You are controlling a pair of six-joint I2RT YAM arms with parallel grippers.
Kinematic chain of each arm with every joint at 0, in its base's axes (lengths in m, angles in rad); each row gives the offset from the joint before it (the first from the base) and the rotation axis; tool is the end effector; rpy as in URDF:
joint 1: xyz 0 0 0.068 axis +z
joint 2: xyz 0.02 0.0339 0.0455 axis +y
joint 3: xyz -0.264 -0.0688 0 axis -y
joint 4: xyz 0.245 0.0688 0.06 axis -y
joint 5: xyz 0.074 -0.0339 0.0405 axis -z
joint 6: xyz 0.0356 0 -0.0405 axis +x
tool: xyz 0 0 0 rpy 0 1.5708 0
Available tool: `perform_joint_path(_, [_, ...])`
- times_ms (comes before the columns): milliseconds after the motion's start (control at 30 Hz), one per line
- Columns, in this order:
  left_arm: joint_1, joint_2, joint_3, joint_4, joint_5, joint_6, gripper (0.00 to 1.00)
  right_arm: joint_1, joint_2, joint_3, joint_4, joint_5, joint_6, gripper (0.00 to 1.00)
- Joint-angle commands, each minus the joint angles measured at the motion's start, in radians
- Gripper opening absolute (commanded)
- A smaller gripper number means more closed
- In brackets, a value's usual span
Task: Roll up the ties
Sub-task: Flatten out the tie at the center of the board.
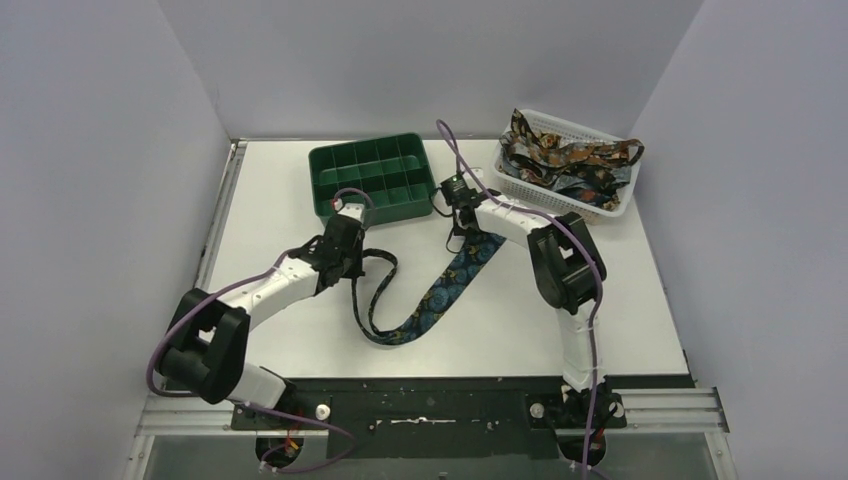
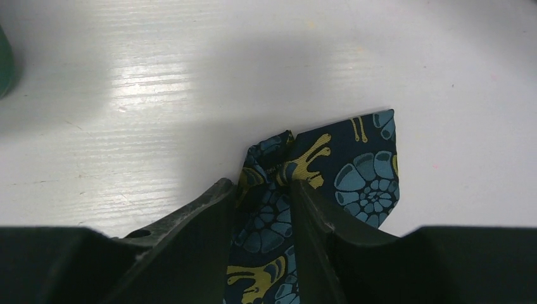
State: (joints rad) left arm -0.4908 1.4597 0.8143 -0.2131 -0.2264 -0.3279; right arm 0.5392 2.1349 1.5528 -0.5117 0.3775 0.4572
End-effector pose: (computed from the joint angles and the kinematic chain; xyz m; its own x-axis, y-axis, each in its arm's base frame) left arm 0.2627 -0.1313 0.1942 -0.7382 0.0387 -0.6735 0.0974 0.9940 -0.0496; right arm 0.3911 0.2187 0.1569 -0.8306 -0.0188 -0.5565 0.0386 0.9951 -0.0912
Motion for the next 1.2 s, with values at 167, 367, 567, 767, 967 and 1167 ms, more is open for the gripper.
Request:
perform_joint_path(167, [0.011, -0.092, -0.053, 0.066, 0.064, -0.083, 0.0, -0.053, -0.066, -0.12, 0.051, -0.079, 0.021, 0.13])
perform_joint_path(367, [0.049, -0.129, -0.052, 0.124, 0.116, -0.107, 0.0, -0.058, -0.13, -0.088, 0.076, -0.089, -0.003, 0.0])
perform_joint_path(567, [0.13, -0.292, -0.014, 0.218, 0.138, -0.147, 0.0, -0.189, -0.436, -0.207, 0.245, -0.276, 0.024, 0.0])
perform_joint_path(767, [0.143, -0.564, -0.245, 0.563, 0.087, -0.212, 0.0, -0.349, -0.761, -0.637, 0.655, -0.515, 0.107, 0.0])
perform_joint_path(967, [0.141, -0.817, -0.657, 0.802, 0.034, -0.432, 0.0, -0.388, -0.901, -1.044, 0.889, -0.535, 0.159, 0.04])
perform_joint_path(1167, [0.134, -0.992, -0.894, 0.739, 0.089, -0.635, 0.04, -0.424, -0.935, -1.142, 0.843, -0.595, 0.13, 0.1])
